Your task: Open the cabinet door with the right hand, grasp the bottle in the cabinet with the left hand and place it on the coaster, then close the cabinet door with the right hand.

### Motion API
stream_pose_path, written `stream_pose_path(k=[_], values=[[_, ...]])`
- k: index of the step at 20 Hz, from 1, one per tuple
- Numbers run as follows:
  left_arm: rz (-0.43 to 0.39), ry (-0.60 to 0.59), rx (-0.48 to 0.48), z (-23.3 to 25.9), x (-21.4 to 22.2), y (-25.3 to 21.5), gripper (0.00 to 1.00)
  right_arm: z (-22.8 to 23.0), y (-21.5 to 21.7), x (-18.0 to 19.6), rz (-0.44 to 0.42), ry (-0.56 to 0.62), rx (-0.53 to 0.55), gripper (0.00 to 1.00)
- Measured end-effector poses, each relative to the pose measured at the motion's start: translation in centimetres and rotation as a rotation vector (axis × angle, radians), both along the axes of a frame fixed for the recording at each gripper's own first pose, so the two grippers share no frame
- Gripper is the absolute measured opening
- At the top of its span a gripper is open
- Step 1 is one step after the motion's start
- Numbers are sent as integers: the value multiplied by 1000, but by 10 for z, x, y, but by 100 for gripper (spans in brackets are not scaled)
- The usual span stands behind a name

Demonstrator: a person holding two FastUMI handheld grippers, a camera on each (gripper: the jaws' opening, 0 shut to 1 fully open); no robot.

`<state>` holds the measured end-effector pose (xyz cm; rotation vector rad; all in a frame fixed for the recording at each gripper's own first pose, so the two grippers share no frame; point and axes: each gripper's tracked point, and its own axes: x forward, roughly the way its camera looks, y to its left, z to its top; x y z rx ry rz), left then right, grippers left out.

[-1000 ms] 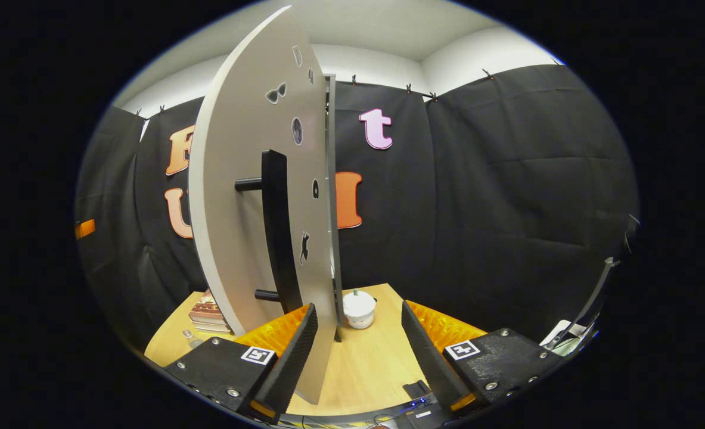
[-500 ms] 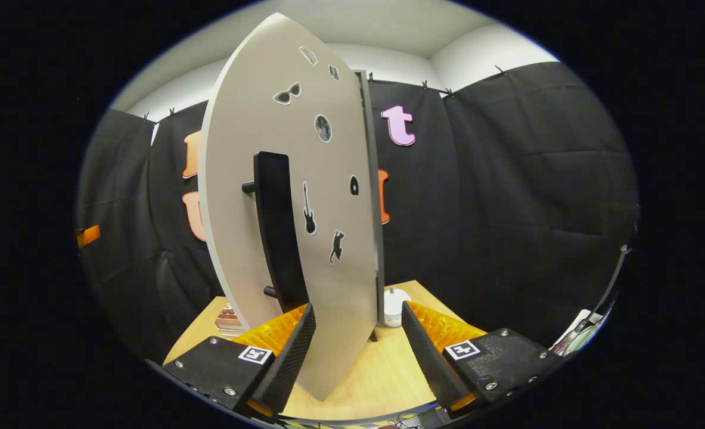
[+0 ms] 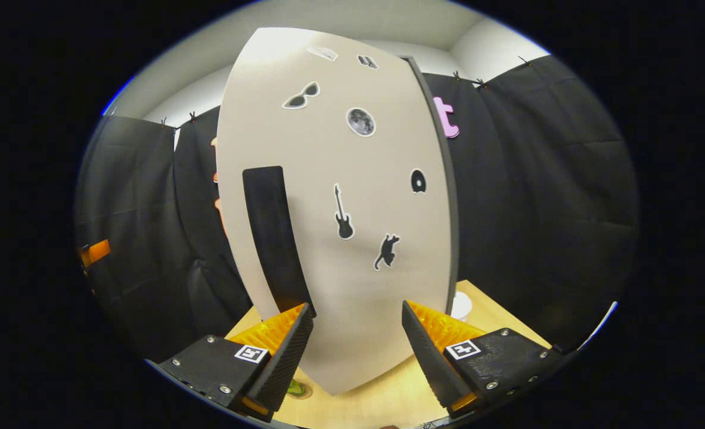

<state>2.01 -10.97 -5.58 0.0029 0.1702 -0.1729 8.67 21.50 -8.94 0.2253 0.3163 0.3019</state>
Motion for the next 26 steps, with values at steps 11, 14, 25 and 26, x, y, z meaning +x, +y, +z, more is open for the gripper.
stream_pose_path(k=[11,14,25,26], values=[[45,-6,10,-10,24,28,95,-6,55,51,23,6,16,93],[47,-7,9,-11,32,32,95,-6,69,65,20,5,10,93],[70,-14,9,-12,47,39,95,-6,87,95,-3,4,-13,94],[72,-17,9,-11,48,40,95,-6,88,97,-4,5,-15,94]])
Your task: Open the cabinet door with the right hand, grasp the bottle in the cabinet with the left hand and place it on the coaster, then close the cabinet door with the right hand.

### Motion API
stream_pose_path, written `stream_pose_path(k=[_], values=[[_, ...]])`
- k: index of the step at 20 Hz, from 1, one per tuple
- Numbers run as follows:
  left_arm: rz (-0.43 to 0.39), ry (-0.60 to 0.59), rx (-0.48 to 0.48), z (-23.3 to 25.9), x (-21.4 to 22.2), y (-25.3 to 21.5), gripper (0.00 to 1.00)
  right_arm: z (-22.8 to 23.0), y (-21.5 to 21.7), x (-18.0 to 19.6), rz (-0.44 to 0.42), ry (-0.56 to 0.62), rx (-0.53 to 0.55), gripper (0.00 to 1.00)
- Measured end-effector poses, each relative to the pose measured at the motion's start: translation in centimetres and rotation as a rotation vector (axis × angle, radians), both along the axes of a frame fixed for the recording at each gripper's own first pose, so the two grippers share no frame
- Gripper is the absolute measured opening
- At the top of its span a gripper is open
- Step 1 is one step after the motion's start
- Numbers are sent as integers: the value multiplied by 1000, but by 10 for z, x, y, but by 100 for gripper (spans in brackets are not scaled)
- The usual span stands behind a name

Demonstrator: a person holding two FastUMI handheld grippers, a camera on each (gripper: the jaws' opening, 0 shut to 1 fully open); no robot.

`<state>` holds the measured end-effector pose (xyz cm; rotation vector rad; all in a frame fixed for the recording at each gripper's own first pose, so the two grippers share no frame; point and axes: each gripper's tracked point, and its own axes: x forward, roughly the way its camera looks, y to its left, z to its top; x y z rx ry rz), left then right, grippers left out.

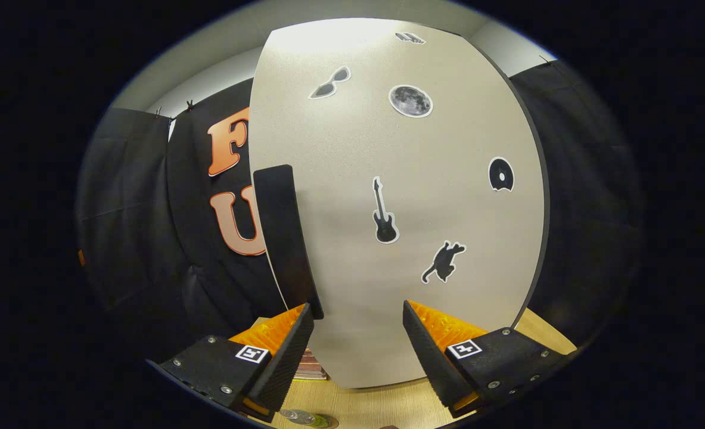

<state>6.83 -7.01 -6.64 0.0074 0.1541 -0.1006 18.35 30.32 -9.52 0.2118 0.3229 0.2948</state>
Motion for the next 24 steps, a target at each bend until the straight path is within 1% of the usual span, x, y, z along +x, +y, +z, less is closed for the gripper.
stream_pose_path(k=[6,12,18,22,24], values=[[1,-13,11,4,3,1,95,0,2,6,7,5,-25,93],[-15,-18,7,6,4,-3,95,7,-2,4,26,23,-12,94],[-37,-23,0,16,2,-13,95,56,-48,-19,33,-40,-50,93],[-63,-34,-10,27,2,-22,95,99,-87,-45,29,-92,-49,94],[-74,-41,-16,34,-1,-26,95,121,-111,-59,11,-119,-50,93]])
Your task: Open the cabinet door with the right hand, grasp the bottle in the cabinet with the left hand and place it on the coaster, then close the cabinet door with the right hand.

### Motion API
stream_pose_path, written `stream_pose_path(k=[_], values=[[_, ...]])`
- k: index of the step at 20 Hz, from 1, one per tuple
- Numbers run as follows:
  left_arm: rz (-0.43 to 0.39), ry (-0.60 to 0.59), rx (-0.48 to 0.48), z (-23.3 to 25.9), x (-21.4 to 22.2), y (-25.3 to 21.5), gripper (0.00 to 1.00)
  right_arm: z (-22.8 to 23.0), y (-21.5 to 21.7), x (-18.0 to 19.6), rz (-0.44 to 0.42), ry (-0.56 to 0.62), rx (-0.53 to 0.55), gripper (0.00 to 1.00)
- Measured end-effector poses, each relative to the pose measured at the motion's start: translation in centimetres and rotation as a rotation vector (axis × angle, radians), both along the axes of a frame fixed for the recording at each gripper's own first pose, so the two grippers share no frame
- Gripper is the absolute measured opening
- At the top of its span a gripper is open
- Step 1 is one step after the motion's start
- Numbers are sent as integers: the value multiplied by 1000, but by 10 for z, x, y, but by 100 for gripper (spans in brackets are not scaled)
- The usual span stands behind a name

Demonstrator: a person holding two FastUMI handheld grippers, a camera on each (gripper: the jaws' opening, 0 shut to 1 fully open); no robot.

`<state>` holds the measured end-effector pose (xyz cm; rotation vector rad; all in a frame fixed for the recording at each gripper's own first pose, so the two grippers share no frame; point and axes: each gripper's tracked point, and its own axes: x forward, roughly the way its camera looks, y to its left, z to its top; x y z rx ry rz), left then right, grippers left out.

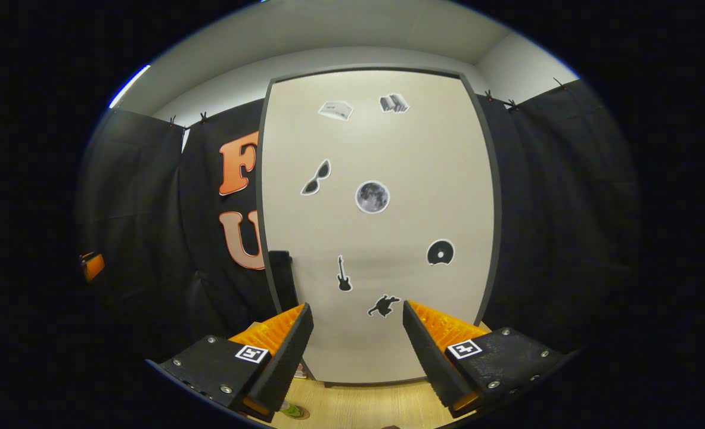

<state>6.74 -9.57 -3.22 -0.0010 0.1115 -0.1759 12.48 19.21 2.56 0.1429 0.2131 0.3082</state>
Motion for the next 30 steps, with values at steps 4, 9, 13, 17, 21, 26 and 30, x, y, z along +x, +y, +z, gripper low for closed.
stream_pose_path(k=[4,9,13,17,21,26,30], values=[[-25,-23,-5,19,-7,-3,95,38,-43,-33,-24,-57,-38,93],[-31,-47,-18,40,-21,9,95,63,-85,-69,-68,-96,-73,94],[-15,-72,-4,56,-33,22,95,81,-106,-90,-105,-140,-87,94],[-4,-92,16,67,-34,28,95,91,-116,-101,-128,-159,-64,94],[-39,-81,6,63,-36,17,95,92,-123,-105,-155,-161,-58,94],[-48,-79,2,68,-35,20,96,89,-121,-109,-160,-156,-73,94],[-52,-75,-11,70,-34,20,96,89,-116,-112,-149,-159,-76,94]])
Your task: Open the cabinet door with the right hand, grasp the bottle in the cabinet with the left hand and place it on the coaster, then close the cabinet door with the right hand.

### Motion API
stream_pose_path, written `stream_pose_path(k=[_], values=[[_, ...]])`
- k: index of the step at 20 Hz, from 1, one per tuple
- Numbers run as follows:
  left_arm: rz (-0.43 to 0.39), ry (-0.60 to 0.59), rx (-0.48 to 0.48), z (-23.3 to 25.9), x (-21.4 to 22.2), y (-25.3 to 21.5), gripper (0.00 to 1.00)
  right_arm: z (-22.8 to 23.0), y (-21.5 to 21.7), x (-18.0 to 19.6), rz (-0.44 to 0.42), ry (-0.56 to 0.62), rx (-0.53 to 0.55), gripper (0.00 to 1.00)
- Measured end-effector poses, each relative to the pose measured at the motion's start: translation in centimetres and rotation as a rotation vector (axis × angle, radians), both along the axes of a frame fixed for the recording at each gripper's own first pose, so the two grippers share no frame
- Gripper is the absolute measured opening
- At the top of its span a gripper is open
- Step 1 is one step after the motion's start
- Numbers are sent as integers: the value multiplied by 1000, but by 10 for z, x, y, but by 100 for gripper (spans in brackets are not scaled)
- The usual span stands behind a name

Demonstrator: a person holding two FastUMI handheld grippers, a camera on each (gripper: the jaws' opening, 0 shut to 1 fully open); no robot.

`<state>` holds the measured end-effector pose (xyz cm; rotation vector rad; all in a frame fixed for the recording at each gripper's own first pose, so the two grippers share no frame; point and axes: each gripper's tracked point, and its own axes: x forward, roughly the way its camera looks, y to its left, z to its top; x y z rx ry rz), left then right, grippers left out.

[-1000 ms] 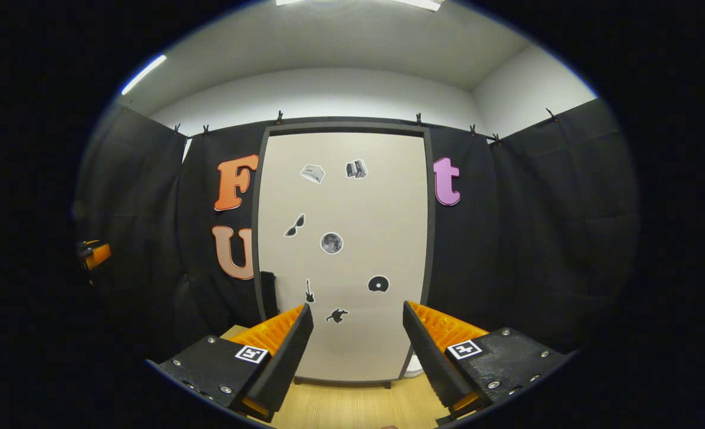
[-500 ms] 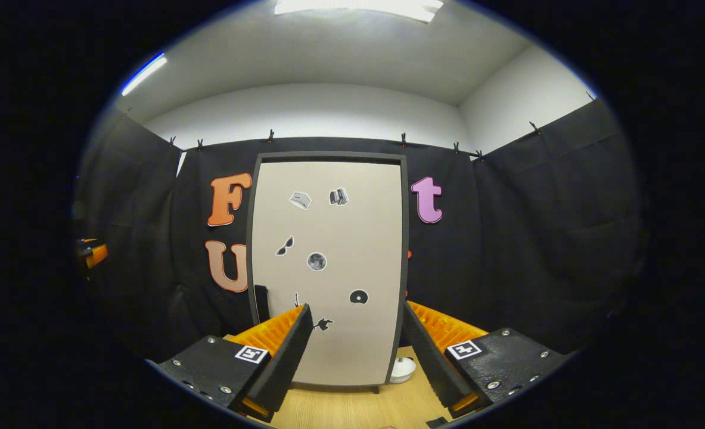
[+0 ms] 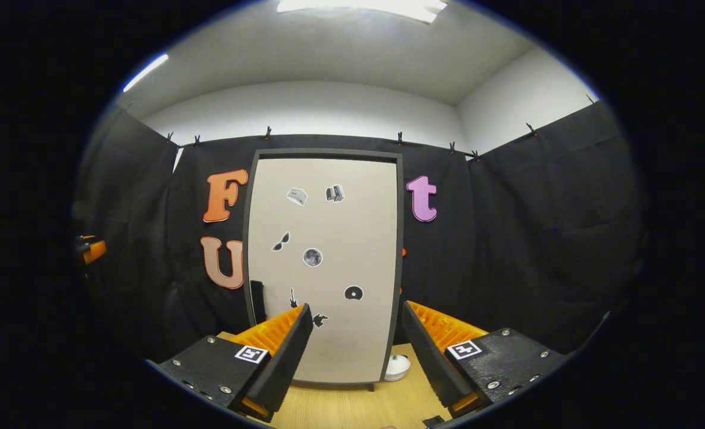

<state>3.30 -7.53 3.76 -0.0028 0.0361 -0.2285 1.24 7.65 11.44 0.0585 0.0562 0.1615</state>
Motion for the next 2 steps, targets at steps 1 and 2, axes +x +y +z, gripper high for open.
stream_pose_path(k=[1,2], values=[[2,-1,5,1,1,2,96,1,1,-1,2,-2,-4,94],[2,-4,10,3,0,1,96,2,0,0,1,-5,-9,94]])
